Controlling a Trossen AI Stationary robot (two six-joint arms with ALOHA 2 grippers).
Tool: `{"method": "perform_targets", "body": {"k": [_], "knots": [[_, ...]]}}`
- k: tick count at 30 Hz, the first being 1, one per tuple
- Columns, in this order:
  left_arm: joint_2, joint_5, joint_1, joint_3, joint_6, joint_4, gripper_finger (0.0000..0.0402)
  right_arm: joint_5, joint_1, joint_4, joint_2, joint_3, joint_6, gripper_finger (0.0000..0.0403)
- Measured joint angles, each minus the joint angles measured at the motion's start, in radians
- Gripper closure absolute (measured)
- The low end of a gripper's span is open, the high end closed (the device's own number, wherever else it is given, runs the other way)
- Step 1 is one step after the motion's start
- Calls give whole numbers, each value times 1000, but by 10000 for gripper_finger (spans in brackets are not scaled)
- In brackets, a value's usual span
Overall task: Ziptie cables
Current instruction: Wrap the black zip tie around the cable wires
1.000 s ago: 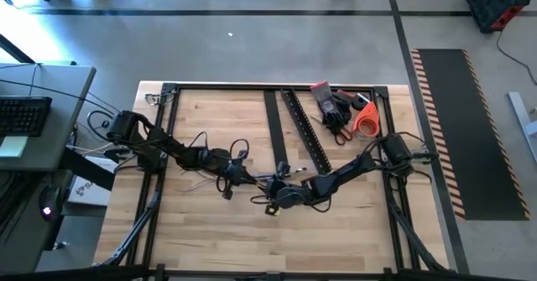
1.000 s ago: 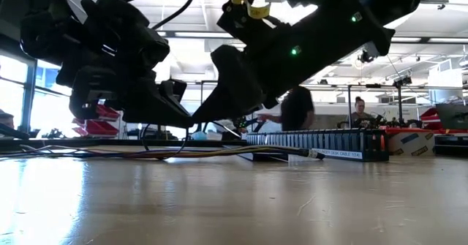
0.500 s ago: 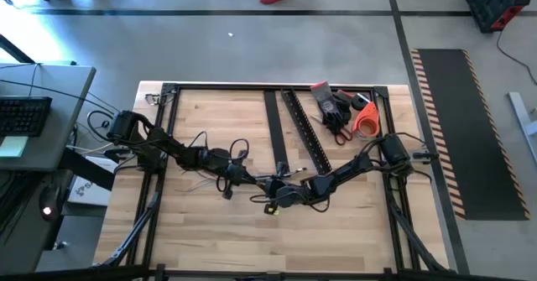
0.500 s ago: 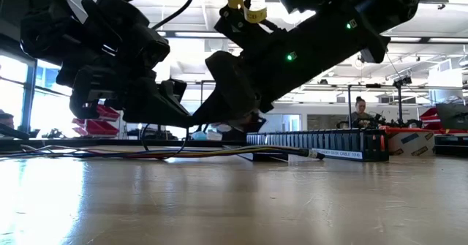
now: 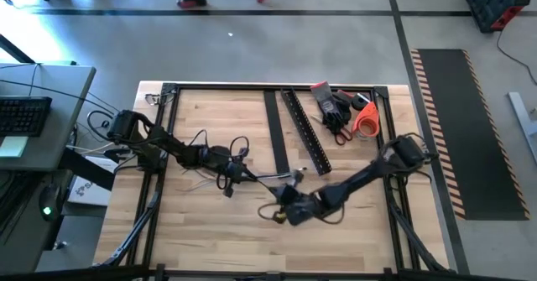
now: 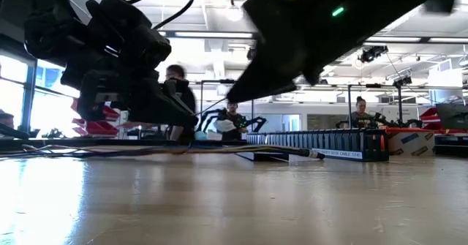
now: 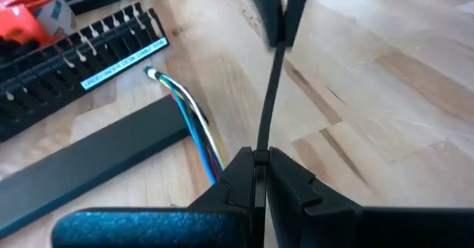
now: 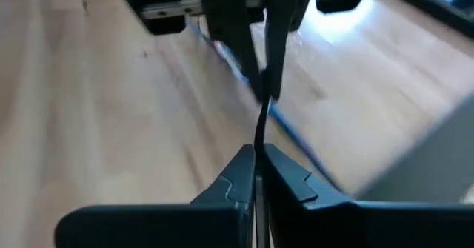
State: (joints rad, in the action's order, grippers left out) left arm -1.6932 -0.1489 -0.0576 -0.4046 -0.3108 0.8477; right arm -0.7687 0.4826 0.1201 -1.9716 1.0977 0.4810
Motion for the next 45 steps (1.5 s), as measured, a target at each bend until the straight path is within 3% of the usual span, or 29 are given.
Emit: {"method": "perform_targets", "body": {"k": [16,18,22,25,29,31,35,40,42,45], "knots": [[-2,-63,52,-4,-40,-5,396,-7,270,-542,37,1,818,403],[-2,-63,56,-4,-42,-8,396,34,290,-604,37,7,903,402],[-13,-27,68,3,-43,-40,396,237,342,-846,35,70,1043,400],[-17,-44,79,2,-43,-41,396,255,363,-1041,38,131,1147,401],[-23,-42,86,2,-44,-43,396,194,382,-1045,37,152,1237,402],[-22,-49,85,2,-50,-36,396,87,354,-940,37,145,1173,402],[-22,-44,80,2,-45,-41,396,-31,256,-554,34,97,787,393],[-22,-51,70,2,-37,-43,396,-15,92,-99,34,21,213,336],[-22,-50,64,2,-31,-41,396,-4,34,41,34,-24,44,309],[-22,-51,55,2,-35,-40,396,106,-48,144,31,-75,-119,286]]}}
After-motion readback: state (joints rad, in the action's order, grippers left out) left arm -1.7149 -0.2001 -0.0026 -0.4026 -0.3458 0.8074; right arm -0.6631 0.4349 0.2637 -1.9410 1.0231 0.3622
